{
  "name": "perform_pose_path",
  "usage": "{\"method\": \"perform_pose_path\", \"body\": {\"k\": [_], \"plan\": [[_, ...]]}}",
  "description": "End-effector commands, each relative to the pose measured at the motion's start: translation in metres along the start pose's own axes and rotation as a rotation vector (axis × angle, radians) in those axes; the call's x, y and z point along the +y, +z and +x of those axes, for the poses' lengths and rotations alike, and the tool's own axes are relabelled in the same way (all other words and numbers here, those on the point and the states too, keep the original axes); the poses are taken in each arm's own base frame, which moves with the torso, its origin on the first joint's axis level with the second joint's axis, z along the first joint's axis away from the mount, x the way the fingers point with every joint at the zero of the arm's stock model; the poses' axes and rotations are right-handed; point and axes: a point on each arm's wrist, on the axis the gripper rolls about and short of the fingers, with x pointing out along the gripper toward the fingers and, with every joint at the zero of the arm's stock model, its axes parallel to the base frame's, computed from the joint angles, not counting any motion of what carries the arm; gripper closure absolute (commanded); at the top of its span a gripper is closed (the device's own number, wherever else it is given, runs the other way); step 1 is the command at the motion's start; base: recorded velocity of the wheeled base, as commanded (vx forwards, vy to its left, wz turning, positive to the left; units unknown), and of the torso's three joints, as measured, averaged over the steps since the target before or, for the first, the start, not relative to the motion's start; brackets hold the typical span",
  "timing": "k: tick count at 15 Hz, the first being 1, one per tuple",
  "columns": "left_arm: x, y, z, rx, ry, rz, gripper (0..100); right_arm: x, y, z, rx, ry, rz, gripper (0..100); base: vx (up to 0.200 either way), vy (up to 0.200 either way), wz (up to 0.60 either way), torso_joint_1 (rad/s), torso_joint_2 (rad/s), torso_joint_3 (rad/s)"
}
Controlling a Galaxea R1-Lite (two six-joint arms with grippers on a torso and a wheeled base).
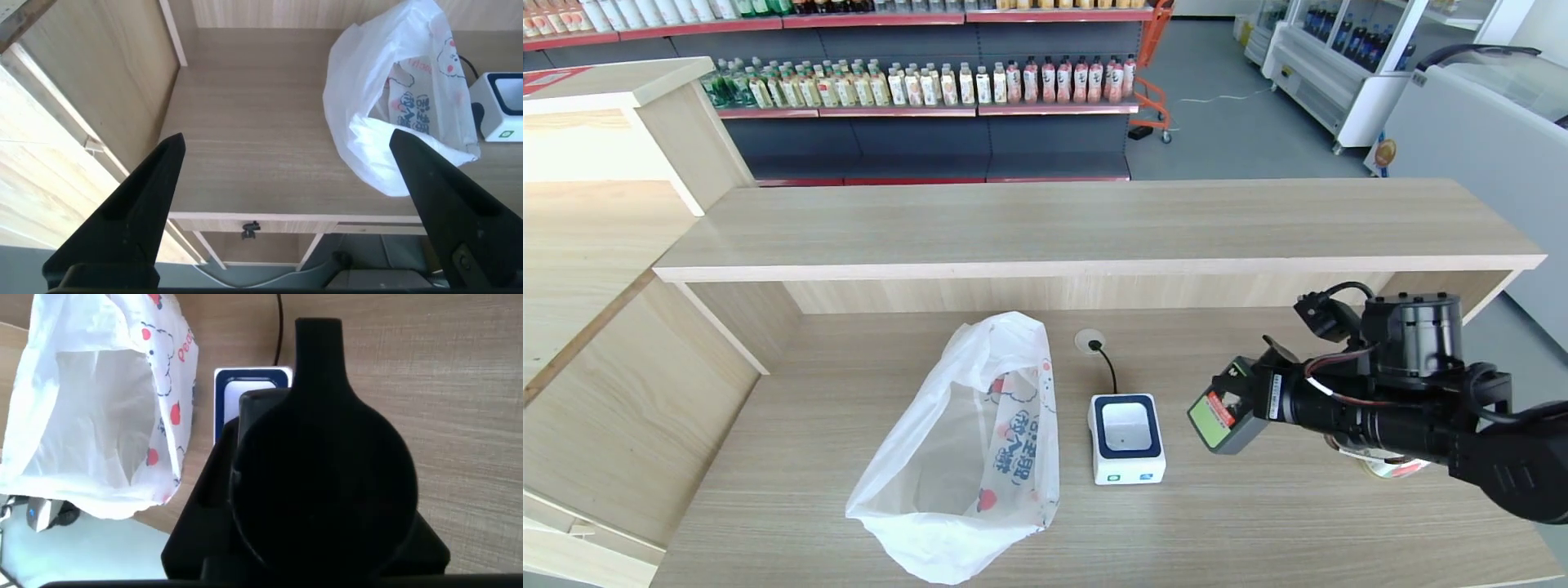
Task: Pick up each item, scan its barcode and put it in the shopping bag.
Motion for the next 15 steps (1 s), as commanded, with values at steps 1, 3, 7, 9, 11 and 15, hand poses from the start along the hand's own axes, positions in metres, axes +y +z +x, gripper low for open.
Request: {"method": "perform_pose_path", "body": {"k": [1, 3, 7, 9, 11, 15], "plan": [[0.000, 0.000, 0.000, 0.000, 0.000, 0.000, 0, -0.004, -0.018, 0.031, 0.077, 0.024, 0.003, 100, 0.000, 0.000, 0.00, 0.000, 0.00, 0.000], [0.000, 0.000, 0.000, 0.000, 0.000, 0.000, 0, -0.002, -0.020, 0.044, 0.063, 0.047, -0.005, 100, 0.000, 0.000, 0.00, 0.000, 0.00, 0.000], [0.000, 0.000, 0.000, 0.000, 0.000, 0.000, 0, 0.004, -0.021, 0.060, 0.066, 0.088, -0.017, 100, 0.000, 0.000, 0.00, 0.000, 0.00, 0.000], [0.000, 0.000, 0.000, 0.000, 0.000, 0.000, 0, 0.008, -0.021, 0.065, 0.067, 0.101, -0.023, 100, 0.000, 0.000, 0.00, 0.000, 0.00, 0.000], [0.000, 0.000, 0.000, 0.000, 0.000, 0.000, 0, 0.011, -0.019, 0.074, 0.062, 0.120, -0.028, 100, 0.000, 0.000, 0.00, 0.000, 0.00, 0.000], [0.000, 0.000, 0.000, 0.000, 0.000, 0.000, 0, 0.018, -0.026, 0.087, 0.079, 0.166, -0.039, 100, 0.000, 0.000, 0.00, 0.000, 0.00, 0.000]]}}
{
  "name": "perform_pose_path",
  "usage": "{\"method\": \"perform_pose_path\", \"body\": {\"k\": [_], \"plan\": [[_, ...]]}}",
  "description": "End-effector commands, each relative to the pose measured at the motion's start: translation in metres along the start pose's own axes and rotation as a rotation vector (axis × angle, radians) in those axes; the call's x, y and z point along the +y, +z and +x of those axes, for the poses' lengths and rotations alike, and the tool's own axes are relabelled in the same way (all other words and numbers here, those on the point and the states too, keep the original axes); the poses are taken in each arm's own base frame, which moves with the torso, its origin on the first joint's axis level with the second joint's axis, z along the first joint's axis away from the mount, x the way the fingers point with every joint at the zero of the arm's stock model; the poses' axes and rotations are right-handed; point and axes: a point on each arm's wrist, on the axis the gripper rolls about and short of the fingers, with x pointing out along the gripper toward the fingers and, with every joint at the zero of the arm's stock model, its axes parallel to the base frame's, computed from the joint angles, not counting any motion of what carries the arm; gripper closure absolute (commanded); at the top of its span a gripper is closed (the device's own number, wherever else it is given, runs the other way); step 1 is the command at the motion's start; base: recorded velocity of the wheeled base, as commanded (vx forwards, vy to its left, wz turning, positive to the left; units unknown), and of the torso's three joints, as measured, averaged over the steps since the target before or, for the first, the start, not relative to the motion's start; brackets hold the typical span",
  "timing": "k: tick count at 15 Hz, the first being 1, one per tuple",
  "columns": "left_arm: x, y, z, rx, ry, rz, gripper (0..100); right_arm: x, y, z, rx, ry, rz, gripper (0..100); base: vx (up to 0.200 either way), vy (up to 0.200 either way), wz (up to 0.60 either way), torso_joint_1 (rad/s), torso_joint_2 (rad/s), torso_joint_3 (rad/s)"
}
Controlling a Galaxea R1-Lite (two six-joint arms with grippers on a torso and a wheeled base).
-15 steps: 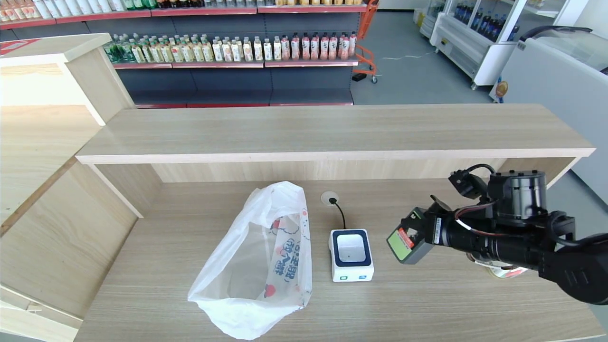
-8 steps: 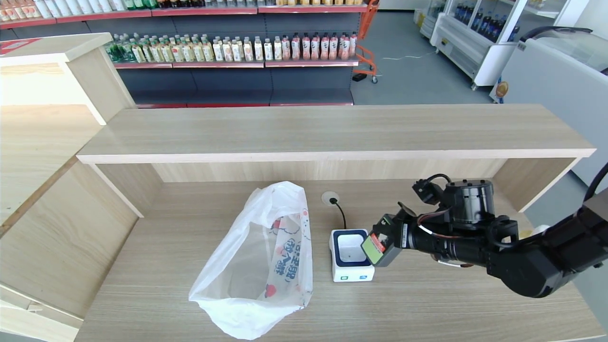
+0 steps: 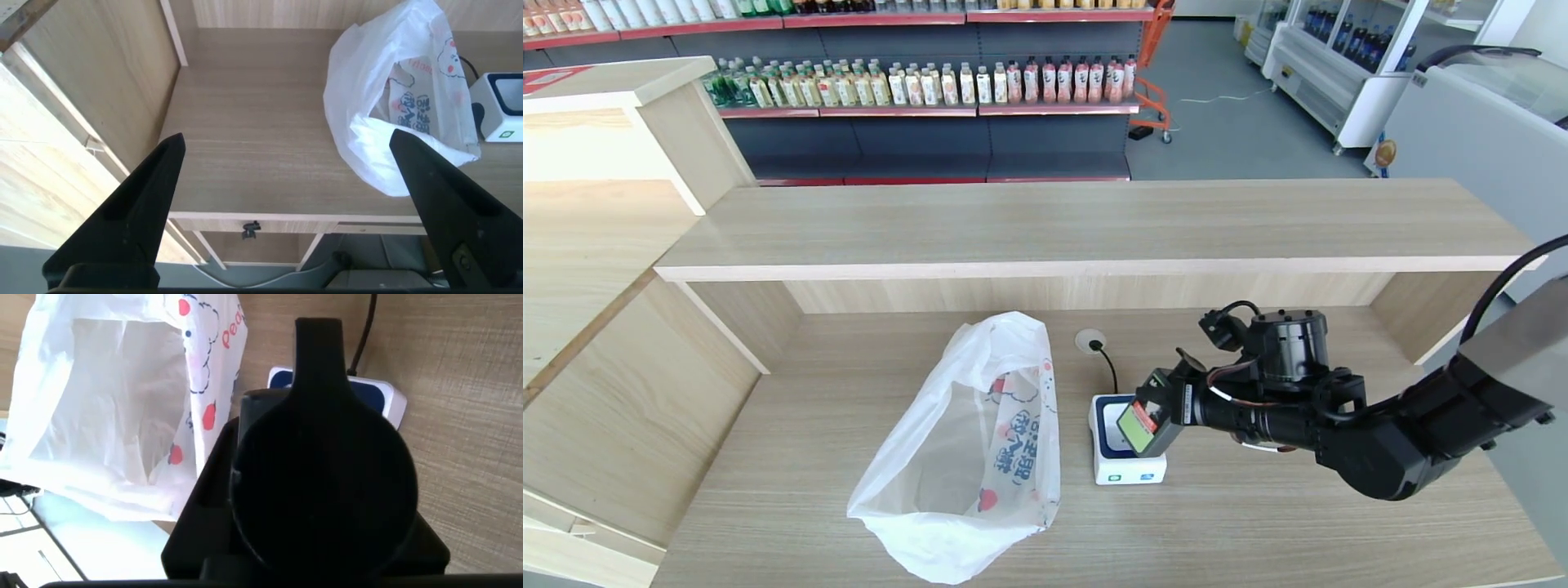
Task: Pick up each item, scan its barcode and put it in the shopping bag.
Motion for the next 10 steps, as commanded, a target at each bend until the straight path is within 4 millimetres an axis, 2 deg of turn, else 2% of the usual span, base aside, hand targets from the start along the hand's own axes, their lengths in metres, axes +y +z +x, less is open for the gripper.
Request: {"method": "perform_pose_path", "body": {"k": [1, 3, 10], "plan": [[0.0000, 0.0000, 0.0000, 0.000, 0.001, 0.000, 0, 0.0001, -0.0095, 0.0116, 0.021, 0.010, -0.002, 100, 0.000, 0.000, 0.00, 0.000, 0.00, 0.000], [0.0000, 0.0000, 0.0000, 0.000, 0.001, 0.000, 0, -0.0038, -0.0159, 0.0194, 0.021, 0.008, -0.006, 100, 0.000, 0.000, 0.00, 0.000, 0.00, 0.000], [0.0000, 0.0000, 0.0000, 0.000, 0.001, 0.000, 0, -0.0049, -0.0171, 0.0215, 0.022, 0.008, -0.007, 100, 0.000, 0.000, 0.00, 0.000, 0.00, 0.000]]}}
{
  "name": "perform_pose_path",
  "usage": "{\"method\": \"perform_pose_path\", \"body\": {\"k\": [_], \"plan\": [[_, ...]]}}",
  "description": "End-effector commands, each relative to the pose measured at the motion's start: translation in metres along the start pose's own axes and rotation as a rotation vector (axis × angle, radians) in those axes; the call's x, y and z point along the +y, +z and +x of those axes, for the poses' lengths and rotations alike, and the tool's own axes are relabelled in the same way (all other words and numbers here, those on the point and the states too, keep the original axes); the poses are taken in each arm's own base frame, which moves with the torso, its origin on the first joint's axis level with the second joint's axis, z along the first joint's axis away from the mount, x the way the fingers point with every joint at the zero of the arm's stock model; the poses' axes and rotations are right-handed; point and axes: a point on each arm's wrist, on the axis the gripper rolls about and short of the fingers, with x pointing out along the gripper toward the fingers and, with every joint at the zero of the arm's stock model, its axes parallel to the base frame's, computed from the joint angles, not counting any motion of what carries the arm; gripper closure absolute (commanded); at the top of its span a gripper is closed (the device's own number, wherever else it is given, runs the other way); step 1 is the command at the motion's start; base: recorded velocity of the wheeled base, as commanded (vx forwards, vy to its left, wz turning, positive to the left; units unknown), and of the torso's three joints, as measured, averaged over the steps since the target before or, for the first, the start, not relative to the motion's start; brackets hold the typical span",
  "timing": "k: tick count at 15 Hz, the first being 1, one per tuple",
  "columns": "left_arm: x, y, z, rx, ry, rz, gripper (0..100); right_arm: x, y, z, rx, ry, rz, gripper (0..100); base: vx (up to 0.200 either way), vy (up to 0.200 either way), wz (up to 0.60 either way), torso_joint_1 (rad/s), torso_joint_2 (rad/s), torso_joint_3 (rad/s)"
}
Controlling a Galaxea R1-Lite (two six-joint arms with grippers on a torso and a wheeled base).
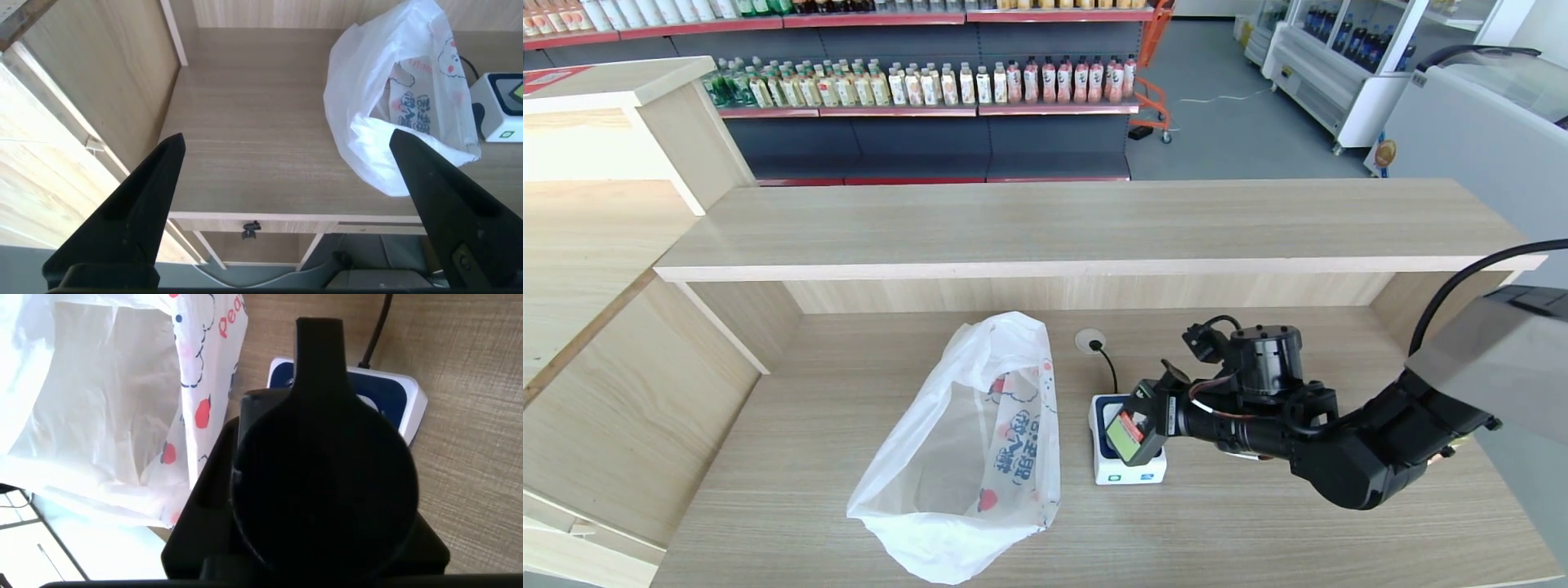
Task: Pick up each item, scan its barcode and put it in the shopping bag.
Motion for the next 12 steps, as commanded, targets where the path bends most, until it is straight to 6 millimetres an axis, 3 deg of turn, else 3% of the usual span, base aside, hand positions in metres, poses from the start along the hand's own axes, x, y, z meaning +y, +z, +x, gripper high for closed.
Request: {"method": "perform_pose_path", "body": {"k": [1, 4, 5, 8, 9, 10, 12], "plan": [[0.000, 0.000, 0.000, 0.000, 0.001, 0.000, 0, -0.001, -0.001, 0.001, 0.003, -0.001, 0.000, 100, 0.000, 0.000, 0.00, 0.000, 0.00, 0.000], [0.000, 0.000, 0.000, 0.000, 0.001, 0.000, 0, 0.000, 0.002, -0.001, -0.009, -0.002, -0.004, 100, 0.000, 0.000, 0.00, 0.000, 0.00, 0.000], [0.000, 0.000, 0.000, 0.000, 0.001, 0.000, 0, 0.005, 0.013, -0.009, -0.054, 0.005, -0.015, 100, 0.000, 0.000, 0.00, 0.000, 0.00, 0.000], [0.000, 0.000, 0.000, 0.000, 0.001, 0.000, 0, 0.026, 0.052, -0.051, -0.232, -0.038, -0.111, 100, 0.000, 0.000, 0.00, 0.000, 0.00, 0.000], [0.000, 0.000, 0.000, 0.000, -0.001, 0.000, 0, 0.026, 0.060, -0.068, -0.291, -0.153, -0.243, 100, 0.000, 0.000, 0.00, 0.000, 0.00, 0.000], [0.000, 0.000, 0.000, 0.000, 0.001, 0.000, 0, 0.024, 0.060, -0.080, -0.309, -0.248, -0.328, 100, 0.000, 0.000, 0.00, 0.000, 0.00, 0.000], [0.000, 0.000, 0.000, 0.000, 0.001, 0.000, 0, 0.026, 0.050, -0.101, -0.338, -0.272, -0.403, 100, 0.000, 0.000, 0.00, 0.000, 0.00, 0.000]]}}
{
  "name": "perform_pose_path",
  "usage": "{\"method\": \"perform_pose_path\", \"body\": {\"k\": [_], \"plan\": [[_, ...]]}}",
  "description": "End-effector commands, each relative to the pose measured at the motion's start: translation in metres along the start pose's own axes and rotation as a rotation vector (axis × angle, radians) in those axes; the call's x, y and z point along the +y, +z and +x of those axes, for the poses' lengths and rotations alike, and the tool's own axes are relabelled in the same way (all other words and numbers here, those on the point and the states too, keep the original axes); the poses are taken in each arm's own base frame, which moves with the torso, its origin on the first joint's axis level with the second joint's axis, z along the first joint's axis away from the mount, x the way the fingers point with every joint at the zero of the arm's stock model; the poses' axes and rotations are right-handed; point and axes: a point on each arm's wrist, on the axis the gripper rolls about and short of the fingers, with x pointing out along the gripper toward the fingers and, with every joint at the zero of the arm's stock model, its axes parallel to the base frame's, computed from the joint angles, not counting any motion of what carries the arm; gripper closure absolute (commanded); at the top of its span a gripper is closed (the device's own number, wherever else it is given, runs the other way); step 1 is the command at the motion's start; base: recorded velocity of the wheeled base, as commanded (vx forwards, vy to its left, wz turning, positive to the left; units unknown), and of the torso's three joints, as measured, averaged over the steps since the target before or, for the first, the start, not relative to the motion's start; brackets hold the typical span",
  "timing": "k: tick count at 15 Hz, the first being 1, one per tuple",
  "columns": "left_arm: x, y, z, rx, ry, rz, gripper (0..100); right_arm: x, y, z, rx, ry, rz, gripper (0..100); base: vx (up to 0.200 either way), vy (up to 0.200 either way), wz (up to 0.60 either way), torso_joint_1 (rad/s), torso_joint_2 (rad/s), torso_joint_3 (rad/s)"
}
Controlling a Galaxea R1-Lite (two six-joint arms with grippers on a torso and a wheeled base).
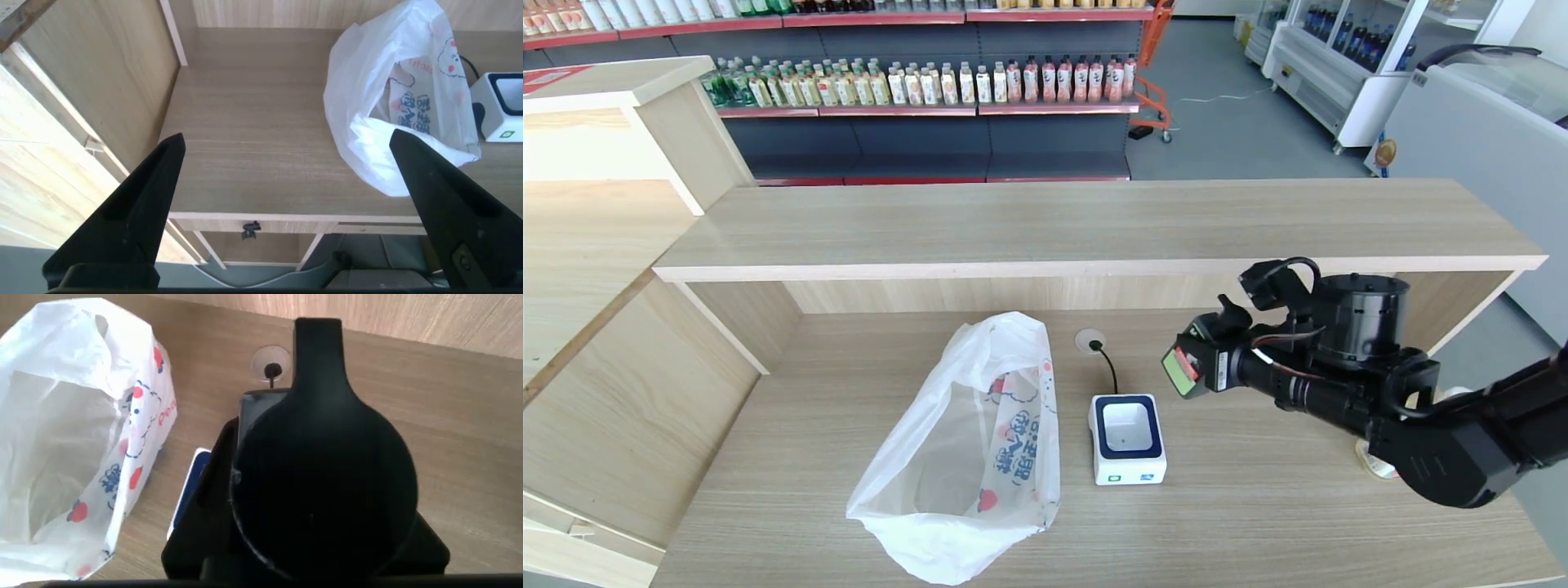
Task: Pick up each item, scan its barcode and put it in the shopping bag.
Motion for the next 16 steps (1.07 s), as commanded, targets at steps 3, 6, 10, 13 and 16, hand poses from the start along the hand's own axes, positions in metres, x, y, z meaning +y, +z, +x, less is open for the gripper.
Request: {"method": "perform_pose_path", "body": {"k": [3, 6, 10, 13, 16], "plan": [[0.000, 0.000, 0.000, 0.000, -0.001, 0.000, 0, 0.000, -0.001, -0.054, -0.097, -0.040, -0.106, 100, 0.000, 0.000, 0.00, 0.000, 0.00, 0.000], [0.000, 0.000, 0.000, 0.000, -0.001, 0.003, 0, 0.001, -0.004, -0.065, -0.090, -0.034, -0.095, 100, -0.133, 0.000, 0.00, 0.003, 0.00, 0.000], [0.000, 0.000, 0.000, 0.000, -0.001, 0.000, 0, 0.001, -0.002, -0.066, -0.096, -0.027, 0.023, 100, -0.100, 0.000, 0.00, 0.005, 0.00, -0.001], [0.000, 0.000, 0.000, 0.000, -0.001, 0.002, 0, 0.000, -0.003, -0.064, -0.091, -0.029, 0.025, 100, 0.000, 0.000, 0.00, 0.000, 0.00, 0.000], [0.000, 0.000, 0.000, 0.000, -0.001, 0.003, 0, 0.002, 0.000, -0.063, -0.098, -0.016, 0.108, 100, 0.000, 0.200, 0.00, 0.002, 0.00, 0.007]]}}
